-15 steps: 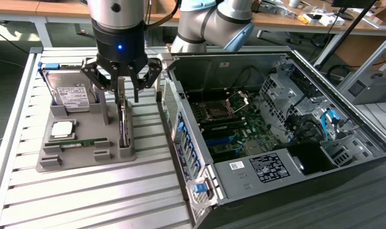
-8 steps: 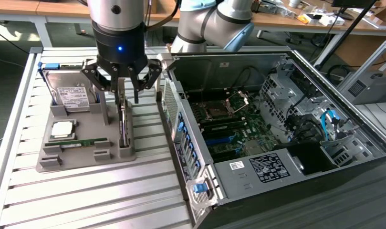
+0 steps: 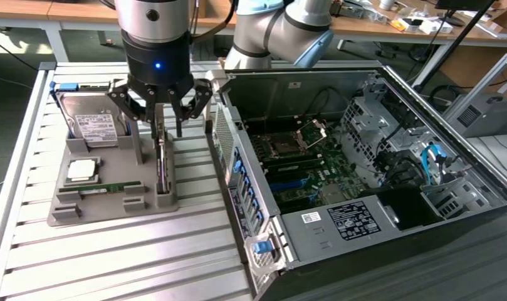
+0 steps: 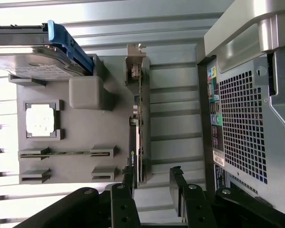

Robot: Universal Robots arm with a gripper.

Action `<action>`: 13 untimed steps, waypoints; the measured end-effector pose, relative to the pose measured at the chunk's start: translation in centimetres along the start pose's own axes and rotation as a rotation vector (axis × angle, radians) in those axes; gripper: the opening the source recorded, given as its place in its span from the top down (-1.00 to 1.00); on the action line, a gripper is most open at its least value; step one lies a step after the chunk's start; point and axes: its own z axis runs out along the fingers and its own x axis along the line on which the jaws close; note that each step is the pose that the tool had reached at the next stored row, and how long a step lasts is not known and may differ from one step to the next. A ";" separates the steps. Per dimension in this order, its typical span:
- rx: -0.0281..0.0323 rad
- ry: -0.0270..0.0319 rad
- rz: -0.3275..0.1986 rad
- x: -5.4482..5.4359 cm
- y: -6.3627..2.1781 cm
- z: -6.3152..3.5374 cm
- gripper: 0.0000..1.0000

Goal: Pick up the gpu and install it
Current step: 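Pick up the gpu and move the gpu toward the slot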

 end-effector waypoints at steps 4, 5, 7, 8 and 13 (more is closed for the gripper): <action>0.0001 0.0001 0.000 0.0 0.00 0.10 0.14; 0.0000 0.0000 0.000 0.0 -0.01 0.13 0.14; -0.0001 0.0000 0.000 0.0 -0.01 0.18 0.14; 0.0000 0.0000 0.000 0.0 -0.01 0.21 0.14; 0.0000 0.0000 0.000 0.0 -0.02 0.34 0.14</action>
